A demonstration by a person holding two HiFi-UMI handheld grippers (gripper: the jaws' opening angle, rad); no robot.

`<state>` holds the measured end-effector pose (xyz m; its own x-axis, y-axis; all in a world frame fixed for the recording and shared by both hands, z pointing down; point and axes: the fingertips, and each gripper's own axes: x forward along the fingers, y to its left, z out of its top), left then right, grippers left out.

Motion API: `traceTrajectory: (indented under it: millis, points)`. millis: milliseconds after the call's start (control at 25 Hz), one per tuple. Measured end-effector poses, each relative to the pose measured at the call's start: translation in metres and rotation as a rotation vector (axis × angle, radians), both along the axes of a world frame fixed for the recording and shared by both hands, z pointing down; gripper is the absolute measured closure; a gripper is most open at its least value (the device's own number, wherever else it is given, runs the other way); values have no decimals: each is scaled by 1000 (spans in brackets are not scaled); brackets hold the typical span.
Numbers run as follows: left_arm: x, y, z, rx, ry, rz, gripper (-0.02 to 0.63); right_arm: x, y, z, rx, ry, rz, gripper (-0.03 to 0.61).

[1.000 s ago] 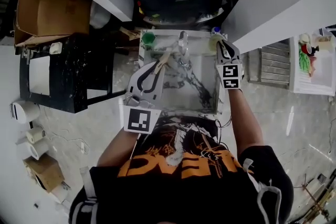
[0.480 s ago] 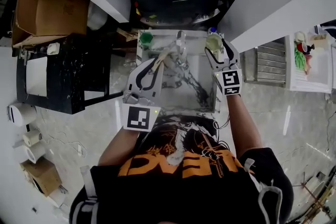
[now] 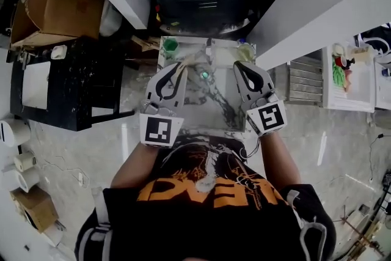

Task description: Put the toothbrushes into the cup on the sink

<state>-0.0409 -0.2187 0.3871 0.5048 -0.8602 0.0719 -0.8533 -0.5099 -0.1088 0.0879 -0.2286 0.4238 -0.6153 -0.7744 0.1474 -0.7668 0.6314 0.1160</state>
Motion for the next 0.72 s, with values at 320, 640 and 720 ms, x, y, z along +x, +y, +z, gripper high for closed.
traceTrajectory:
  millis: [320,640,720]
  points:
    - [-24,-8,14,0,-48,-35,563,-36,16,-29,63,-99,-79,565]
    - [-66,-75,70,-36,-147,-105,563,-46,17,-29,58,-68,-87,565]
    - [-68,-92,89,-55,-159,-106,563,-44,17,-30,58,-53,-81,565]
